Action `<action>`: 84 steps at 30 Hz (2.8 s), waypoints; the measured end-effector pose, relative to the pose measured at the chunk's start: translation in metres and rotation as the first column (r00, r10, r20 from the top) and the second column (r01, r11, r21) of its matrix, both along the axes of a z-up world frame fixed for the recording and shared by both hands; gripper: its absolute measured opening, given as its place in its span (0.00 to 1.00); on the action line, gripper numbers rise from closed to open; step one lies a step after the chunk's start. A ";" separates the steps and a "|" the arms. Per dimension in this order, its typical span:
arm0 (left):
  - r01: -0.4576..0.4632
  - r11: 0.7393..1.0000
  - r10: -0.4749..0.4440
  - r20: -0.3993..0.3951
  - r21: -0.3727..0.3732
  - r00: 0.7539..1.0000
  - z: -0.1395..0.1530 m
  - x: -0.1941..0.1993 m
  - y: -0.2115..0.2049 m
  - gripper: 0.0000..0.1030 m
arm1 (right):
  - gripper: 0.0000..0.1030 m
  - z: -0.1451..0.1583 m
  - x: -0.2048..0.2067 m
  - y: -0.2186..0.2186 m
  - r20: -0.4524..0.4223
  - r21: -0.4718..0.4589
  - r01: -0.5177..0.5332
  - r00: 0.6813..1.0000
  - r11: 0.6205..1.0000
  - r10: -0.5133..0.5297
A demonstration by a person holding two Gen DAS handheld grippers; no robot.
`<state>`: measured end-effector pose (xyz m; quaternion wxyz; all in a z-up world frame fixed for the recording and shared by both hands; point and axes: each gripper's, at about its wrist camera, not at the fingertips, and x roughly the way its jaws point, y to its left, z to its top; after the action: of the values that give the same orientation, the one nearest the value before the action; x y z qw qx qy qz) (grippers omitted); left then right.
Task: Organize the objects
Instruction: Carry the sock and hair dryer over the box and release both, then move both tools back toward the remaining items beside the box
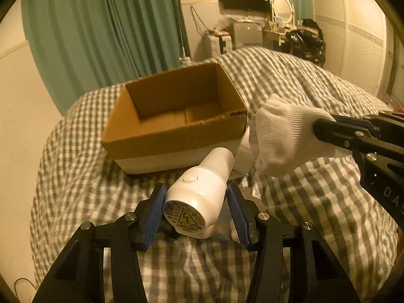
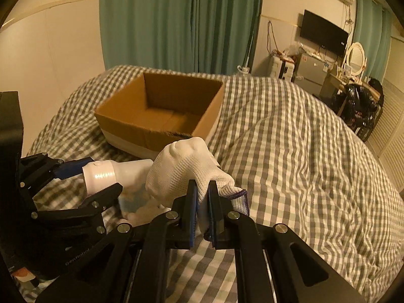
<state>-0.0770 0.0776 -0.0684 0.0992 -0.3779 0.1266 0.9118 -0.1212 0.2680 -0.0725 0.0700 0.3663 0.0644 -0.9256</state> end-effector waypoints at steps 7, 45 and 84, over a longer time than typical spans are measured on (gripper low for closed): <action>-0.007 1.000 0.006 -0.038 -0.012 0.999 0.036 0.004 -0.012 0.50 | 0.08 0.035 0.016 -0.012 -0.076 0.030 -0.002 0.997 1.000 0.004; -0.106 0.994 0.107 -0.079 0.020 0.991 0.054 -0.199 -0.041 0.50 | 0.07 0.061 -0.198 -0.050 -0.111 0.007 -0.110 0.988 0.994 0.111; -0.154 0.986 0.163 -0.245 0.058 0.956 0.127 -0.110 -0.064 1.00 | 0.91 0.153 -0.120 -0.005 -0.229 -0.135 -0.069 0.973 0.988 0.037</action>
<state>-0.1868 0.0136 0.0590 0.0163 -0.2676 0.0900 0.9592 -0.2417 0.2635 0.0800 0.1128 0.2509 0.0156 -0.9613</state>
